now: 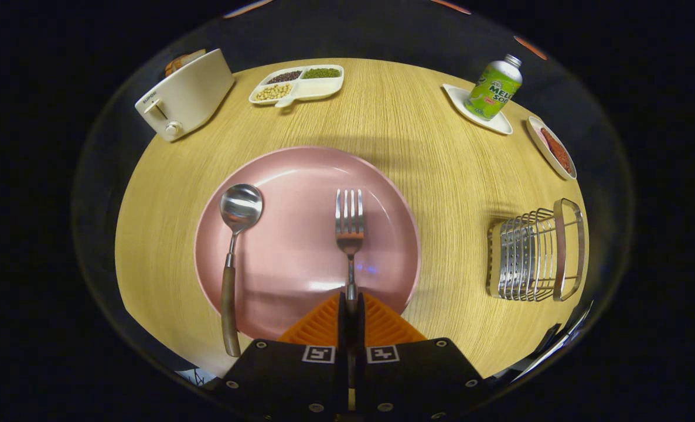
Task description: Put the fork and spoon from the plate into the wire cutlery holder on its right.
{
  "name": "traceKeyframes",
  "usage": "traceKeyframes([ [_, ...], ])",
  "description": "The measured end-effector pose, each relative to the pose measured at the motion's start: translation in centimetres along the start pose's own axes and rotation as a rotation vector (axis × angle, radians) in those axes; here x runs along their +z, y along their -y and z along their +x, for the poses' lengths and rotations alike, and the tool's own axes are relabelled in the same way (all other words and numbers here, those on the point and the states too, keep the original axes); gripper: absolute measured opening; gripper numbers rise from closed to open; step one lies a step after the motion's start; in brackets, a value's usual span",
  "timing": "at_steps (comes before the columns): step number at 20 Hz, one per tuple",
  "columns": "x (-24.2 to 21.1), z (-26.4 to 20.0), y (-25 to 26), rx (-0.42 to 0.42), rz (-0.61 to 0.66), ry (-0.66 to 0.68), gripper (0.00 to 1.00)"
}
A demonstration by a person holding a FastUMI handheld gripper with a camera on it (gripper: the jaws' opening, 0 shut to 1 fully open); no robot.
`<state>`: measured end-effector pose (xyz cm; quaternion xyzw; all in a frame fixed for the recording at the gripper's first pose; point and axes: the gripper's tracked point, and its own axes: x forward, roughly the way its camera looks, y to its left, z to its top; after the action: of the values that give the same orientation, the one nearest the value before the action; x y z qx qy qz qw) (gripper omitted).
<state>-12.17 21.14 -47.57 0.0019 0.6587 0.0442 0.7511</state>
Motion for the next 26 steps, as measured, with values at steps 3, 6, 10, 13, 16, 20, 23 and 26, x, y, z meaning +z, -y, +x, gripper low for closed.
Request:
traceKeyframes([
  [3, 1.7, -2.3, 0.3, 0.000, 0.044, 0.088, 0.05],
  [6, 3.1, -5.3, 2.1, -0.023, 0.094, 0.166, 0.05],
  [10, 4.3, -10.3, 7.0, -0.073, 0.150, 0.262, 0.05],
  [13, 4.8, -13.7, 11.1, -0.109, 0.163, 0.312, 0.05],
  [16, 4.3, -15.3, 14.6, -0.120, 0.157, 0.287, 0.05],
  [20, 2.9, -15.1, 17.7, -0.098, 0.104, 0.174, 0.05],
  [23, 1.6, -14.3, 19.0, -0.083, 0.065, 0.084, 0.05],
  [26, 0.8, -13.5, 19.5, -0.051, 0.050, -0.012, 0.05],
])
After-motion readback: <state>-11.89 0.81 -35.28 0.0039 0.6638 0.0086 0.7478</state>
